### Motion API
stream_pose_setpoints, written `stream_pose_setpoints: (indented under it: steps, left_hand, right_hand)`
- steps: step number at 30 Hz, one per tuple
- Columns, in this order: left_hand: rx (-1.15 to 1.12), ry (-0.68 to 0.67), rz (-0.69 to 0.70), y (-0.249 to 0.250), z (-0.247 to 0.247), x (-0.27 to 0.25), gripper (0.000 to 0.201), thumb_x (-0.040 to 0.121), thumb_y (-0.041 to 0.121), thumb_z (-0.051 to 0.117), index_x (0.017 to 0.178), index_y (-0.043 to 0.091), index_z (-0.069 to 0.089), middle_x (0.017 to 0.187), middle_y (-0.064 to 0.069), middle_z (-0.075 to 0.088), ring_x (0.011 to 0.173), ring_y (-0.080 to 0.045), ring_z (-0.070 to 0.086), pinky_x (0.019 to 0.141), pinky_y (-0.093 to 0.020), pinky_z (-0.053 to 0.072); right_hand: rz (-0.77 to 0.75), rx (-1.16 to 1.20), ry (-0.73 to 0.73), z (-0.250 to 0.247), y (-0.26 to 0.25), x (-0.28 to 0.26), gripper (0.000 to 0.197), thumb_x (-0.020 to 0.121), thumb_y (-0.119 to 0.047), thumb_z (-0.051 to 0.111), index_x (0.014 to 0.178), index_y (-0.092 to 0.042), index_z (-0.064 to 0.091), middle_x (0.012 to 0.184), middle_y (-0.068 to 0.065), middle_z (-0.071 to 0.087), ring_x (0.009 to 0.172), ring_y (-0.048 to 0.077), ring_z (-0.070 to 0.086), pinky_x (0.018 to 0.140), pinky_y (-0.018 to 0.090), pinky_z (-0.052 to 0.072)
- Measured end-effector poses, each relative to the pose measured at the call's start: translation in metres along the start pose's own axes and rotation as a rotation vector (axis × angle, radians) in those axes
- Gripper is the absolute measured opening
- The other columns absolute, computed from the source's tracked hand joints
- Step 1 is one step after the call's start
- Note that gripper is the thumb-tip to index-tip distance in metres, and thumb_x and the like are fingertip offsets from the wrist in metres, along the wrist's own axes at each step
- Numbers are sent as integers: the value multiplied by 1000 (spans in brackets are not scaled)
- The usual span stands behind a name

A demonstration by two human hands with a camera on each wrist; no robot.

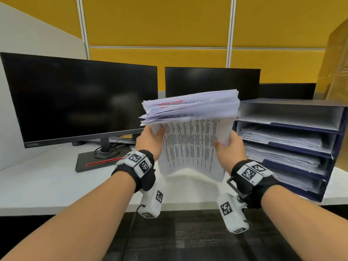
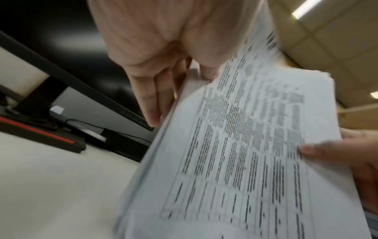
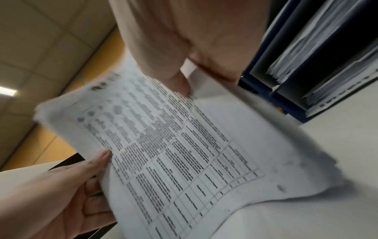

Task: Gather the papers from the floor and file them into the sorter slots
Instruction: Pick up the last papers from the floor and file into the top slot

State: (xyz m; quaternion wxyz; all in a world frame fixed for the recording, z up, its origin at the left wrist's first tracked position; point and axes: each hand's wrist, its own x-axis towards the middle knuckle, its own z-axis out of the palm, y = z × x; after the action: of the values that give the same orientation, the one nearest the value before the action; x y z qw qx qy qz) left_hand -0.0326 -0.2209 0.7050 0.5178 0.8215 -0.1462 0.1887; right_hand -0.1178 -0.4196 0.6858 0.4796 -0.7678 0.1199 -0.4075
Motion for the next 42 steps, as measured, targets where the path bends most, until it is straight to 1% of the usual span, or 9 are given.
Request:
stream_pose_setpoints:
  steps: [4, 8, 11, 15, 20, 25, 29, 36, 42]
  left_hand:
    - [96, -147, 29, -10, 8, -11, 25, 100, 33, 44, 105, 12, 57, 109, -7, 66, 88, -19, 58, 74, -28, 40]
    - [-98, -139, -14, 0, 10, -13, 25, 102, 24, 41, 121, 10, 47, 118, -5, 60, 97, -17, 54, 81, -30, 42]
    - [-69, -275, -137, -1, 11, -13, 33, 101, 26, 42, 128, 10, 32, 122, -7, 56, 101, -22, 58, 87, -36, 48]
    - [-114, -313, -160, -2, 7, -11, 37, 101, 24, 43, 130, 11, 25, 126, -11, 55, 100, -23, 59, 84, -36, 50]
    - [7, -394, -150, -4, 7, -13, 38, 101, 23, 43, 133, 10, 28, 129, -12, 54, 111, -29, 59, 91, -39, 50]
    - [-48, -333, -154, -5, 5, -17, 37, 101, 26, 42, 131, 8, 28, 123, -10, 54, 101, -23, 56, 82, -33, 46]
    - [-52, -225, -116, -5, 3, -8, 30, 101, 22, 42, 128, 9, 39, 127, -10, 56, 112, -28, 57, 93, -40, 47]
    - [60, -366, -185, -13, 12, -16, 33, 102, 23, 39, 131, 6, 35, 122, -14, 58, 101, -28, 59, 85, -38, 49]
    - [69, -418, -211, -25, 11, -12, 37, 100, 27, 40, 131, 7, 41, 128, -10, 58, 111, -31, 60, 95, -47, 50]
  right_hand:
    - [83, -41, -149, 1, 6, -8, 30, 93, -3, 53, 121, -13, 57, 110, -1, 62, 98, 17, 58, 84, 28, 45]
    - [51, 60, -106, 1, 0, -10, 33, 92, 2, 51, 123, -11, 54, 112, -2, 60, 101, 13, 55, 88, 25, 42]
    - [64, -3, -216, 1, -1, -12, 38, 93, -1, 52, 129, -11, 45, 115, -1, 56, 103, 13, 52, 89, 27, 41]
    - [71, 61, -124, 1, -3, -8, 38, 91, 0, 50, 127, -11, 42, 112, 2, 56, 97, 16, 54, 78, 27, 42]
    - [45, -32, -255, 1, -6, -13, 42, 92, 1, 49, 131, -12, 39, 108, -4, 52, 98, 13, 50, 82, 23, 38]
    - [56, 14, -192, -1, 3, -13, 41, 90, 4, 49, 127, -15, 45, 115, 0, 58, 106, 18, 55, 87, 28, 41]
    - [44, 17, -139, -7, -2, -9, 40, 92, 5, 50, 126, -14, 46, 113, -5, 54, 103, 13, 51, 87, 24, 40]
    - [156, -128, -305, -2, 11, -17, 41, 93, 3, 44, 130, -9, 35, 114, 7, 54, 98, 20, 52, 88, 31, 45]
    - [199, -228, -340, -11, 15, -13, 39, 94, 0, 41, 131, -6, 33, 123, 13, 53, 99, 23, 52, 92, 34, 43]
